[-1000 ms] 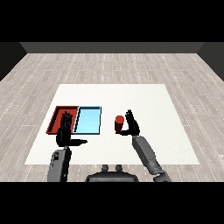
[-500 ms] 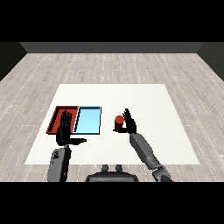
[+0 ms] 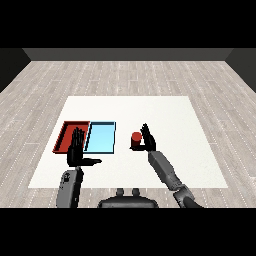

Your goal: Pick the red can and put it in the red box

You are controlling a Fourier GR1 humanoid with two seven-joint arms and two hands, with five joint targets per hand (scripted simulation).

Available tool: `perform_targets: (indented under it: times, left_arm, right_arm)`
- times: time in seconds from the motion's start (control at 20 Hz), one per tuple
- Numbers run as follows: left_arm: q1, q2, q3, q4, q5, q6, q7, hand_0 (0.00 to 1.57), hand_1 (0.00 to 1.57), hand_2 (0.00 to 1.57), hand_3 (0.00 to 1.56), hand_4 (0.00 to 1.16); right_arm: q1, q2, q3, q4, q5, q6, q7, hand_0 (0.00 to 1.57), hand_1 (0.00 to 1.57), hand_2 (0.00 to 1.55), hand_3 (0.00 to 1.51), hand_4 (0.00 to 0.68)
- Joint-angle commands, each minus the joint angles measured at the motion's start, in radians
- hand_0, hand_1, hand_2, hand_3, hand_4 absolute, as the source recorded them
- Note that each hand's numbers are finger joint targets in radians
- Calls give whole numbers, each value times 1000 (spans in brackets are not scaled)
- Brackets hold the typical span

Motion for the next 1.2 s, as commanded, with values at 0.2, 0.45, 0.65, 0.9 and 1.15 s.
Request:
perform_targets:
  times: [0.2, 0.45, 0.65, 0.9, 1.15]
  left_arm:
    - [-14, 13, 7, 22, 10, -15, -15, 0, 0, 0, 0, 0]
    - [-35, 20, 27, 15, 23, -6, 19, 0, 0, 0, 0, 0]
    - [-15, 35, 29, 25, 34, -35, -10, 0, 0, 0, 0, 0]
    - [7, 38, 37, -48, 62, -37, 33, 0, 0, 0, 0, 0]
    - [-40, 38, 47, 16, 41, -16, 11, 0, 0, 0, 0, 0]
  right_arm:
    - [-10, 5, -21, 14, -3, 18, 16, 0, 0, 0, 0, 0]
    - [-70, 5, 125, 82, -130, -57, -30, 0, 0, 0, 0, 0]
    - [-98, 5, 185, 185, -180, -36, -100, 0, 0, 0, 0, 0]
    - [-125, 5, 142, 105, -151, -59, 5, 0, 0, 0, 0, 0]
    - [-169, -21, 84, 118, -140, -65, 85, 0, 0, 0, 0, 0]
